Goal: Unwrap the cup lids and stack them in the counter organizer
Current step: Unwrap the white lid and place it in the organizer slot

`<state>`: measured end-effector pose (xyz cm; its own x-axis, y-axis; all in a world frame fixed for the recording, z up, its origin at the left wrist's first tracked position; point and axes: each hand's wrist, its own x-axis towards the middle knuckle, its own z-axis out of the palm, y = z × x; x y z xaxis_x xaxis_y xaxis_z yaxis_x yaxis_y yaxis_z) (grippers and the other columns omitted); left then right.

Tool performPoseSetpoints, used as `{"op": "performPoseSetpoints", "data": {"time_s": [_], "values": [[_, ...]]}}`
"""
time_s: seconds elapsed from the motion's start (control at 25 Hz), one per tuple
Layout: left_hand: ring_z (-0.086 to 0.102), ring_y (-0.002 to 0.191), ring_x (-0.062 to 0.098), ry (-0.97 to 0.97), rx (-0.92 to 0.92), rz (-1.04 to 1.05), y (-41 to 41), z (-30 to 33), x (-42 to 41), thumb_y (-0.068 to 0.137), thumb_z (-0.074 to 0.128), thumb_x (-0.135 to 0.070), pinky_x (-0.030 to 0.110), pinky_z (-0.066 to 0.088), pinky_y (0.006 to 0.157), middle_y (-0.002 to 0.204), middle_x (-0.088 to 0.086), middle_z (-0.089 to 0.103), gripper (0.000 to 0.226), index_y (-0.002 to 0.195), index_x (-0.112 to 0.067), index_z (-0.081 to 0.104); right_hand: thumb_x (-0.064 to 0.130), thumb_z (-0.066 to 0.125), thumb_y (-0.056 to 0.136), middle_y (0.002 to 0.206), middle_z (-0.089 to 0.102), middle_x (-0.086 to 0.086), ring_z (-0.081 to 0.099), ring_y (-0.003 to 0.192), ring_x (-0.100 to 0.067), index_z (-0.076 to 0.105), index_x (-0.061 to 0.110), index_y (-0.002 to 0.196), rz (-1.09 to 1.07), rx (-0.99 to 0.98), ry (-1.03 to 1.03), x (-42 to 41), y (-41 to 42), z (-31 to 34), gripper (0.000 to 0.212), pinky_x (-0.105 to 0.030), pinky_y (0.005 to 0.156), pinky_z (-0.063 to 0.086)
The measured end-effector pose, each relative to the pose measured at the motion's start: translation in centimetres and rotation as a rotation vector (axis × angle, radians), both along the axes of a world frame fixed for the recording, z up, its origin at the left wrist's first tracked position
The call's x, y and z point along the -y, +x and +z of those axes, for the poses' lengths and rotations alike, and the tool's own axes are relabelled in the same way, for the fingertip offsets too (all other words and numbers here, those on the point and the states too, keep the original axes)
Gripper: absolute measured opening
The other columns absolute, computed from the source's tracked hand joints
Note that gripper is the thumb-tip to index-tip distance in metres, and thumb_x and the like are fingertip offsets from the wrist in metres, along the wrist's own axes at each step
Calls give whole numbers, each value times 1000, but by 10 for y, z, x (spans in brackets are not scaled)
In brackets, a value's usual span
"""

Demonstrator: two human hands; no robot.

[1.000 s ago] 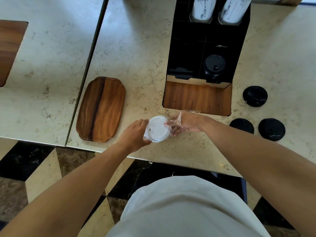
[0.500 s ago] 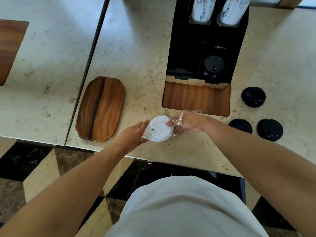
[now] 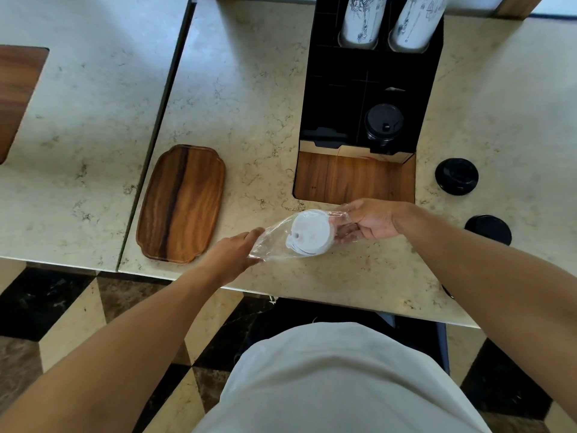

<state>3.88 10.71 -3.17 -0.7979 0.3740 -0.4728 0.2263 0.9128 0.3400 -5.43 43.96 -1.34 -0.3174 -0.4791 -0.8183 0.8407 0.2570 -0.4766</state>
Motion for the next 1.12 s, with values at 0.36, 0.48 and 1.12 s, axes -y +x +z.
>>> {"op": "performPoseSetpoints", "data": {"time_s": [0.36, 0.48, 1.12], "values": [[55, 120, 25, -124, -160, -67, -9, 9, -10, 76, 47, -88, 42, 52, 98, 140, 5, 53, 108, 154, -18, 25, 23, 85, 80, 74, 70, -1, 53, 50, -6, 75, 11, 118, 24, -219, 271, 0, 13, -4, 41, -23, 52, 38], [48, 122, 28, -61, -345, -92, -17, 15, -30, 82, 48, -77, 45, 44, 103, 138, 9, 49, 93, 149, -13, 34, 22, 83, 83, 74, 72, -1, 55, 52, -7, 72, 10, 119, 54, -259, 335, 5, 15, 0, 39, -24, 52, 37], [53, 104, 24, -50, -244, -193, -20, -2, -61, 99, 49, -39, 36, 48, 90, 122, 5, 58, 39, 130, -16, 53, 25, 85, 82, 104, 77, -9, 74, 94, -22, 78, 10, 102, 38, -430, 489, 11, 10, 12, 26, -35, 86, 62]]}}
